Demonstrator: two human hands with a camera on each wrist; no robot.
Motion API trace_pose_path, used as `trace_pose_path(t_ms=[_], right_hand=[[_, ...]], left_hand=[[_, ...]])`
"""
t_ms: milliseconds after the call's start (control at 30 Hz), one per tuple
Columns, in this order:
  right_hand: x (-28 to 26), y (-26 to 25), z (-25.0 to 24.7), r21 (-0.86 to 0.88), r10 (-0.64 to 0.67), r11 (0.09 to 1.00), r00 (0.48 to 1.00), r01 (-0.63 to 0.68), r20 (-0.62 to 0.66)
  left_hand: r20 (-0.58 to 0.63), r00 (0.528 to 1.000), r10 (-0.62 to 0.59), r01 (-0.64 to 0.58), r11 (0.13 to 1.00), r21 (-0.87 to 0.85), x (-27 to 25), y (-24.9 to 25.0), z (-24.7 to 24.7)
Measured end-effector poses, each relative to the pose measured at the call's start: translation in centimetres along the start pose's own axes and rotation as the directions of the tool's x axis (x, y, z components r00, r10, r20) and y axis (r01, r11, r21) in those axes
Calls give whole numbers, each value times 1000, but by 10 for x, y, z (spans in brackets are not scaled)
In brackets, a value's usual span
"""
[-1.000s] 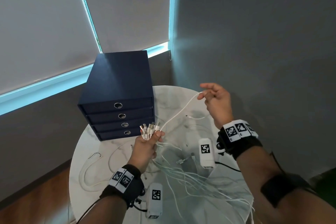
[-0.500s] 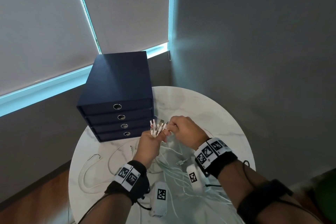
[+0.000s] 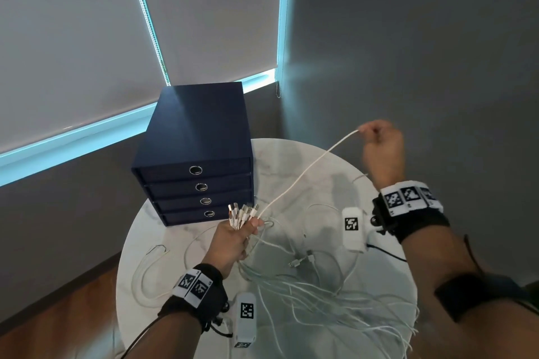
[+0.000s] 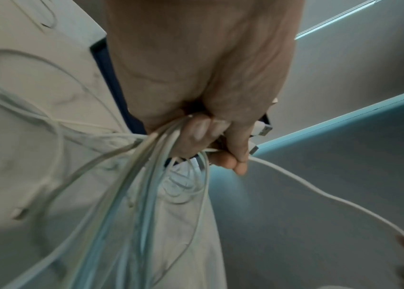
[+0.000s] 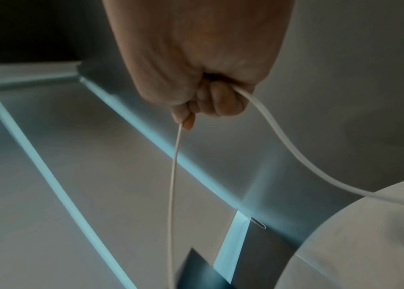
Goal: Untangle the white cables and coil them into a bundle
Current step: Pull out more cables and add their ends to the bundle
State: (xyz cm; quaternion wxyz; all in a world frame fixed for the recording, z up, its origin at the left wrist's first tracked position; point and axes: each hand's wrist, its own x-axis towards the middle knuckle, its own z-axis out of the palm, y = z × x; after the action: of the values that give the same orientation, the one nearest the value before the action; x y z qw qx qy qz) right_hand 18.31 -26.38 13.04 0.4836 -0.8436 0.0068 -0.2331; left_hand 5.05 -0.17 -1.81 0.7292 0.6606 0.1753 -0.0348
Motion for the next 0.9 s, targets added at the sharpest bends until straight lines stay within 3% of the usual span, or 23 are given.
trace_pose_path(t_ms=[167, 233, 300, 367, 433, 500, 533, 700, 733, 900], right_hand=[[17, 17, -27, -94, 118, 987, 984, -131, -137], [6, 20, -23, -232, 54, 971, 997, -64, -51], [-12, 22, -10, -352, -12, 933, 981, 81, 193], [-37, 21, 8, -336, -40, 914, 877, 226, 479], [-64, 17, 27, -256, -71, 908, 723, 333, 687], [-86, 11, 42, -205, -59, 907, 593, 368, 803], [-93, 10, 48, -197, -53, 907, 566, 371, 823], [-98, 9, 58, -201, -91, 868, 542, 455, 835], [-95, 9, 57, -196, -120, 858, 557, 475, 822], [-59, 0, 39, -210, -186, 904, 787, 371, 588]], left_hand=[[-50, 998, -44, 44, 999, -2, 0, -8, -2], [-100, 994, -41, 41, 999, 0, 2, -2, 4], [-103, 994, -26, 25, 1000, -8, 3, 8, 13], [-69, 998, -6, 7, 1000, 19, 3, 20, 25], [-29, 999, 15, -14, 998, 66, 3, 27, 35], [-8, 1000, 24, -23, 995, 97, 5, 30, 41], [-11, 1000, 23, -22, 995, 98, 6, 30, 42], [-1, 1000, 5, -5, 999, 46, 0, 20, 30], [19, 1000, 1, -1, 1000, 29, -1, 18, 29], [52, 999, 3, -4, 1000, 22, 0, 3, 10]])
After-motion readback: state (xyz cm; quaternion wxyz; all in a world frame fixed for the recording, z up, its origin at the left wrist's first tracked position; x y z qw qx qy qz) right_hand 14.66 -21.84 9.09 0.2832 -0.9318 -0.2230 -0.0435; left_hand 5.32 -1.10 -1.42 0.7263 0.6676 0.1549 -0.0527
